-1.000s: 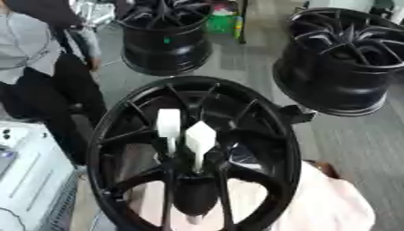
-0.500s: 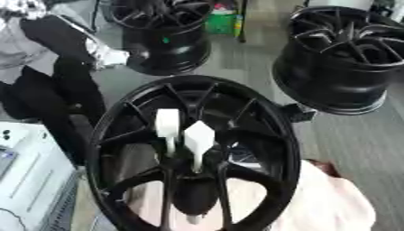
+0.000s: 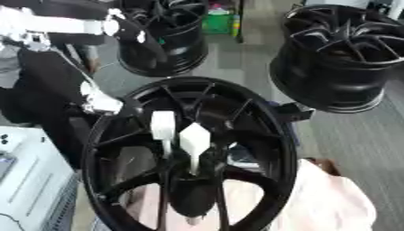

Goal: Pull the pin out of the wheel hub.

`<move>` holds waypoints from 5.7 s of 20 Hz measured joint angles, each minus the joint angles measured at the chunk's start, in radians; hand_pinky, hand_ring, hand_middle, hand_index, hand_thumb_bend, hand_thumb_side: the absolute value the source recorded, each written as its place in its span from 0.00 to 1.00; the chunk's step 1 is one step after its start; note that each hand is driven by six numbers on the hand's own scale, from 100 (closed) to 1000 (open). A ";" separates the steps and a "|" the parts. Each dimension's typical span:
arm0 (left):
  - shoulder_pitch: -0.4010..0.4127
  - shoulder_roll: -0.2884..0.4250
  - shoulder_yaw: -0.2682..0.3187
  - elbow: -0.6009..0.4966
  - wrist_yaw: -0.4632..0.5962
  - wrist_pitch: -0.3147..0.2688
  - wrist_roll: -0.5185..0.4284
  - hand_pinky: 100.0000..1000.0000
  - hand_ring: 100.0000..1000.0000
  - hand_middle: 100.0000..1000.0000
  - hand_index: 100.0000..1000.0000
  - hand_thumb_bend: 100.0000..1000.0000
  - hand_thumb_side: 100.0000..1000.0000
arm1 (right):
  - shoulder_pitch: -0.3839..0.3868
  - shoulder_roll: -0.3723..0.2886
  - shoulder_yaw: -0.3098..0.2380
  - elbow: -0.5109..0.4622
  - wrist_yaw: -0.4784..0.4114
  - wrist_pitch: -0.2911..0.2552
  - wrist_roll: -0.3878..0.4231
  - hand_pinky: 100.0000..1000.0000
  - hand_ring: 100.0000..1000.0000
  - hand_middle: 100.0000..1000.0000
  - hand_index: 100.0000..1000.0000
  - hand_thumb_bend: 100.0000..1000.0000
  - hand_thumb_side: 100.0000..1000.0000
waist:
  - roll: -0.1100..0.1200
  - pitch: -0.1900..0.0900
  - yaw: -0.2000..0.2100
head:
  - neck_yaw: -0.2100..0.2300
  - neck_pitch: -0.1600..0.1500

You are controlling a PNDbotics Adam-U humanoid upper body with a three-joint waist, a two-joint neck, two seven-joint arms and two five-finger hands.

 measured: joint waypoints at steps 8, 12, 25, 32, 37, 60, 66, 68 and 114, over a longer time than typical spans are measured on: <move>0.005 0.013 -0.026 -0.037 0.000 0.066 0.003 0.80 0.78 0.70 0.88 0.38 0.44 | 0.000 0.000 0.004 0.000 -0.001 0.003 0.003 0.68 0.67 0.70 0.74 0.00 0.71 | 0.000 0.002 -0.001 | -0.001 0.000; 0.008 0.013 -0.046 -0.037 -0.009 0.116 0.026 0.79 0.78 0.69 0.87 0.37 0.45 | 0.003 0.000 0.006 0.000 -0.005 0.004 0.004 0.68 0.67 0.70 0.74 0.00 0.71 | -0.001 0.003 -0.002 | 0.000 0.000; -0.002 -0.027 -0.109 -0.024 -0.057 0.264 0.062 0.81 0.80 0.72 0.89 0.37 0.46 | 0.003 0.010 0.007 0.000 -0.013 0.009 0.009 0.68 0.66 0.70 0.74 0.00 0.72 | -0.005 0.009 -0.006 | 0.009 0.000; -0.002 -0.051 -0.128 0.003 -0.073 0.297 0.069 0.80 0.79 0.70 0.86 0.45 0.44 | 0.003 0.020 0.012 0.000 -0.019 0.011 0.010 0.68 0.66 0.70 0.74 0.00 0.73 | -0.006 0.018 -0.007 | 0.012 0.002; 0.000 -0.067 -0.142 0.035 -0.114 0.304 0.074 0.82 0.82 0.74 0.88 0.45 0.42 | 0.002 0.022 0.012 0.000 -0.021 0.011 0.011 0.68 0.66 0.70 0.74 0.00 0.73 | -0.007 0.021 -0.007 | 0.012 0.002; 0.025 -0.131 -0.170 0.181 -0.195 0.264 0.064 0.80 0.79 0.70 0.84 0.41 0.31 | 0.000 0.045 0.018 0.000 -0.031 0.017 0.017 0.68 0.66 0.70 0.74 0.00 0.74 | -0.015 0.033 -0.014 | 0.021 0.000; 0.025 -0.142 -0.171 0.198 -0.185 0.250 0.069 0.80 0.76 0.65 0.82 0.38 0.32 | -0.001 0.046 0.018 0.000 -0.031 0.018 0.016 0.68 0.66 0.70 0.74 0.00 0.74 | -0.015 0.033 -0.014 | 0.023 0.000; 0.025 -0.143 -0.171 0.197 -0.177 0.246 0.071 0.79 0.75 0.64 0.81 0.37 0.32 | -0.001 0.048 0.018 0.000 -0.031 0.020 0.014 0.68 0.66 0.70 0.73 0.00 0.74 | -0.015 0.033 -0.014 | 0.024 0.000; 0.039 -0.200 -0.201 0.241 -0.230 0.244 0.024 0.74 0.70 0.59 0.82 0.36 0.22 | 0.003 0.072 0.018 0.000 -0.044 0.019 0.003 0.68 0.66 0.69 0.73 0.00 0.75 | -0.020 0.033 -0.014 | 0.043 -0.006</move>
